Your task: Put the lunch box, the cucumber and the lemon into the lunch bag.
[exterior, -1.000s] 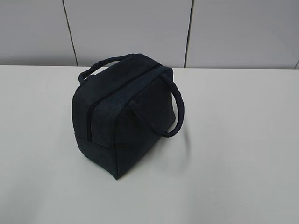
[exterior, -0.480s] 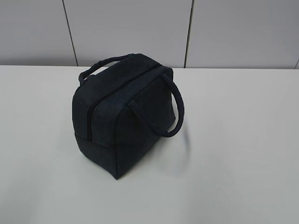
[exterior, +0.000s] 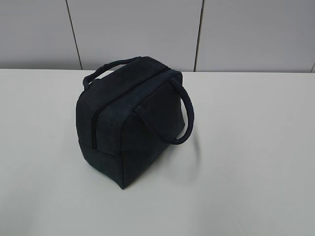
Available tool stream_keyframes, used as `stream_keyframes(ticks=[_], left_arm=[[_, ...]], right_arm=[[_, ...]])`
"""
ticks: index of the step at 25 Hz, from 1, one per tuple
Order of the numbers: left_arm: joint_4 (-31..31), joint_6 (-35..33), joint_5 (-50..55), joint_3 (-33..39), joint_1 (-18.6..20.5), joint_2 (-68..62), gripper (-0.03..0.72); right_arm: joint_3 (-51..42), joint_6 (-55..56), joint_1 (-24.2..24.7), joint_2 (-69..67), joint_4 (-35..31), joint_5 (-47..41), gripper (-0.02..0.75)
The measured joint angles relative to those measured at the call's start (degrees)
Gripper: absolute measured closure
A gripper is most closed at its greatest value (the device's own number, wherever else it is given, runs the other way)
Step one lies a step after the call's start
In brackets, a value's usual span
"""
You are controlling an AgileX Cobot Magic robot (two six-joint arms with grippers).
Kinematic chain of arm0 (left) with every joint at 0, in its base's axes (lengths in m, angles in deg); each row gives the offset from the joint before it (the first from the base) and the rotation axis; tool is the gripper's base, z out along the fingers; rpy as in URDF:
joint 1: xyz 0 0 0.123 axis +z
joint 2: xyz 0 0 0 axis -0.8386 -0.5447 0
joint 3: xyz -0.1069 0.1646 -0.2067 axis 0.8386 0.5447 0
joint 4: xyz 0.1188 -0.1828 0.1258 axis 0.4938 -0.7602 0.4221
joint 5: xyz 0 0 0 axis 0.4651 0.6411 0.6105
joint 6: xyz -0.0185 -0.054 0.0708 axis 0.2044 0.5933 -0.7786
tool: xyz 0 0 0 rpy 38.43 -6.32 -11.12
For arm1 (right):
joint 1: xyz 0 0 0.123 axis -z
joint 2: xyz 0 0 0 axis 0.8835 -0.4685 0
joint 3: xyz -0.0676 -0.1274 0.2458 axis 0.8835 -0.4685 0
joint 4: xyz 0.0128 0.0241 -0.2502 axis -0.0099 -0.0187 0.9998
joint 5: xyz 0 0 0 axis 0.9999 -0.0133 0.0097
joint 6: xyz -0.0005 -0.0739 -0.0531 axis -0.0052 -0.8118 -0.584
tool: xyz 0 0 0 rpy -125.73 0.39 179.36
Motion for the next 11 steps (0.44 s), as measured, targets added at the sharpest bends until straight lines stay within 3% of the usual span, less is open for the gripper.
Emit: stream_keyframes(ticks=[11], left_arm=[[-0.1, 0.0, -0.1, 0.0, 0.0, 0.0, 0.449]], right_arm=[[0.0, 0.0, 0.0, 0.0, 0.0, 0.0, 0.422]])
